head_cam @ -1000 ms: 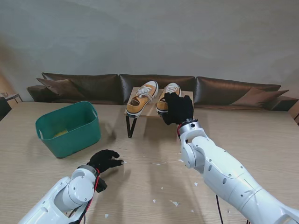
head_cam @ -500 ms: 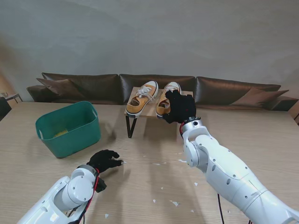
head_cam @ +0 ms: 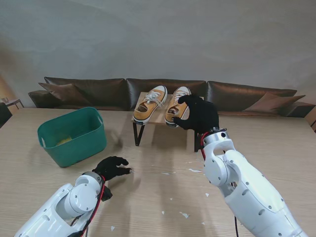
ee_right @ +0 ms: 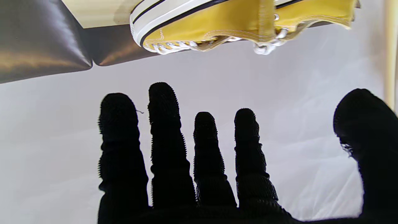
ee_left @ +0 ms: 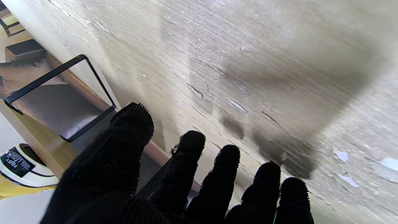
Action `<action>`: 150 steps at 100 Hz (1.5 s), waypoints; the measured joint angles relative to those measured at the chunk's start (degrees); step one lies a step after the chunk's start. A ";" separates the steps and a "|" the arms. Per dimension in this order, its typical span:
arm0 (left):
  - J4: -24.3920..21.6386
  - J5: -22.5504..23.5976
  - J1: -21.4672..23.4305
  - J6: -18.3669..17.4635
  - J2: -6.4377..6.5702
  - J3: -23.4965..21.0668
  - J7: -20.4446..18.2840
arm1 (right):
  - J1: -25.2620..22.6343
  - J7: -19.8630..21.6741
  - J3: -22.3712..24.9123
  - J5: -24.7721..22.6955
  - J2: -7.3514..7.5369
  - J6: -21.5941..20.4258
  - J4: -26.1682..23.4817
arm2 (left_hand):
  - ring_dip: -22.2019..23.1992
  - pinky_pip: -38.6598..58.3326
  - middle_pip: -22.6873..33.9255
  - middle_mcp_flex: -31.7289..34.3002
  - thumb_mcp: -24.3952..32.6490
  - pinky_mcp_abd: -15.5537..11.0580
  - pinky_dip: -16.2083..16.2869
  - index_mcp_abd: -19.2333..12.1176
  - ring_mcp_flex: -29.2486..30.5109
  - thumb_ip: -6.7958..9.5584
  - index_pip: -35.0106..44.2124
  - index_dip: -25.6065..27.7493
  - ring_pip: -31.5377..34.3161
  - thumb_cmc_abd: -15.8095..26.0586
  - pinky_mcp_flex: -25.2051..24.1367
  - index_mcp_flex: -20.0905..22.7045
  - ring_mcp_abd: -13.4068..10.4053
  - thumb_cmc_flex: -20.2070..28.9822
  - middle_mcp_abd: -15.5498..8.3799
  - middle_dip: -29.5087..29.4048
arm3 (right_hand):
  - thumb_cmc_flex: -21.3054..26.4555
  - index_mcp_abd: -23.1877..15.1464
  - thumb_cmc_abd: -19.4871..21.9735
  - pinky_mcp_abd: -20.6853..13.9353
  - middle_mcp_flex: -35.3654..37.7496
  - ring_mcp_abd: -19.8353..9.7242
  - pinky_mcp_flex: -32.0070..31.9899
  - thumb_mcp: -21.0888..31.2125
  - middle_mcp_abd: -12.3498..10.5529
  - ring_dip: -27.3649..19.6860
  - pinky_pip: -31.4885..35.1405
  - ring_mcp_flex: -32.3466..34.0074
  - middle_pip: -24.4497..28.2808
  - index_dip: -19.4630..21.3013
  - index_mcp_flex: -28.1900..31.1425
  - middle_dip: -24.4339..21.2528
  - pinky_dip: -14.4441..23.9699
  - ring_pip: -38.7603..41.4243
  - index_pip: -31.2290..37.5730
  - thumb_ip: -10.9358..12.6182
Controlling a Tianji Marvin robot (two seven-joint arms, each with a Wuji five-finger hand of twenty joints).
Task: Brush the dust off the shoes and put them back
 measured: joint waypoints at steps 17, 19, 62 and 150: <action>0.70 -0.53 -1.18 -1.27 0.03 0.19 -0.69 | -5.96 1.79 4.71 1.30 0.58 -3.63 -4.93 | 0.01 0.01 -0.03 -0.18 0.00 0.00 0.00 0.00 0.03 0.00 -0.26 -0.10 0.04 0.00 0.01 -0.69 -0.07 0.00 -0.16 0.00 | -0.30 -0.91 2.05 0.76 1.77 0.23 -0.03 0.10 -0.32 -2.68 -4.90 -0.84 -3.46 0.81 1.64 -1.44 -2.10 -7.33 -2.74 0.58; 0.73 -0.53 -1.30 -1.47 0.05 0.22 -0.75 | -6.59 2.23 5.32 2.13 0.59 -4.30 -5.38 | 0.01 0.01 -0.03 -0.28 0.00 0.00 0.00 0.00 0.03 0.00 -0.42 -0.11 0.05 0.00 0.01 -0.79 -0.07 0.00 -0.27 0.00 | -0.64 -0.92 2.19 0.82 1.77 0.47 -0.03 -0.99 -0.35 -3.10 -5.70 -0.64 -4.43 0.85 1.64 -1.64 -2.89 -7.89 -3.41 0.59; 1.19 -1.48 -2.34 -10.51 -0.03 0.65 1.56 | -17.20 6.51 12.88 12.18 1.34 -18.03 -6.49 | -0.57 0.01 -0.67 -1.85 -0.14 -0.02 -0.59 -0.13 0.09 0.00 -2.33 -1.61 0.05 0.00 0.81 -4.32 -2.16 0.00 -1.50 -1.05 | -0.83 -2.39 3.28 1.53 1.51 1.03 -0.16 -3.31 -0.86 -6.26 -13.08 -4.10 -10.09 1.65 1.01 -3.83 -4.58 -16.44 -8.96 1.76; 0.67 -7.18 -1.46 -15.15 -0.74 -0.41 2.52 | -14.29 4.49 6.25 18.59 0.46 -19.86 8.30 | -0.71 0.03 -0.67 -1.85 -0.02 -0.05 -2.24 -0.13 0.12 0.00 -2.34 -2.06 0.05 0.00 0.84 -4.34 -2.28 -0.04 -1.82 -1.61 | -0.62 -2.39 3.28 1.53 1.51 0.94 -0.54 -3.09 -0.86 -6.27 -13.95 -4.10 -10.12 2.97 1.01 -4.28 -4.58 -16.78 -9.07 1.76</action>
